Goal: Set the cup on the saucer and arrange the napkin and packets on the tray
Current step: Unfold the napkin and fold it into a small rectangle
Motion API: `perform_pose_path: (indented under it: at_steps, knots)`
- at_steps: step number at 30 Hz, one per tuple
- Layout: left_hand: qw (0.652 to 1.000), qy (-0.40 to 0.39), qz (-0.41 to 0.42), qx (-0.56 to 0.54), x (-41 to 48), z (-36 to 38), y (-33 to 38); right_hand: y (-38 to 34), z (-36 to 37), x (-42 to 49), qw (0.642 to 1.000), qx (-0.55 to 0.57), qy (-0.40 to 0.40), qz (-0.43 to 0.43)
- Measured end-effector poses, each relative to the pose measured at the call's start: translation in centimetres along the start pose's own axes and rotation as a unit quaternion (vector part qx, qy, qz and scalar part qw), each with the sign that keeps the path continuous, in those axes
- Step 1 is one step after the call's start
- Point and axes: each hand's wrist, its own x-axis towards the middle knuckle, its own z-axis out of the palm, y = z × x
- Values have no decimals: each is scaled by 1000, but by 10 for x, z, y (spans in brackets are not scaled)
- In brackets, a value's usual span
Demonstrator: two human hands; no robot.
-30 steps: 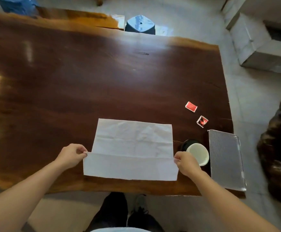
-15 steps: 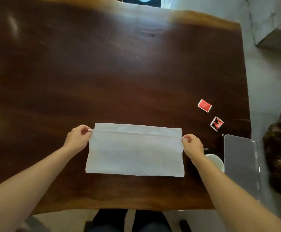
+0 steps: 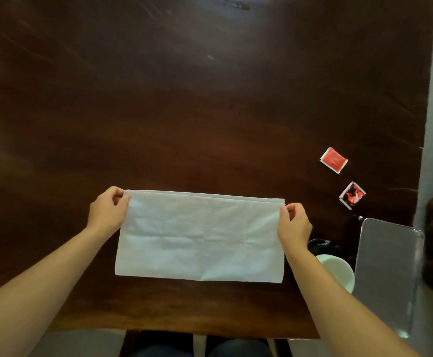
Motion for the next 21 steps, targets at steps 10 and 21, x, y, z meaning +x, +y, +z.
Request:
perform_pose_path:
  at_steps: [10, 21]
  knots:
    - [1000, -22, 2, 13, 6, 0, 1, -13, 11, 12, 998, -19, 41, -34]
    - [1000, -19, 6, 11, 2, -1, 2, -15, 12, 16, 995, -20, 57, -82]
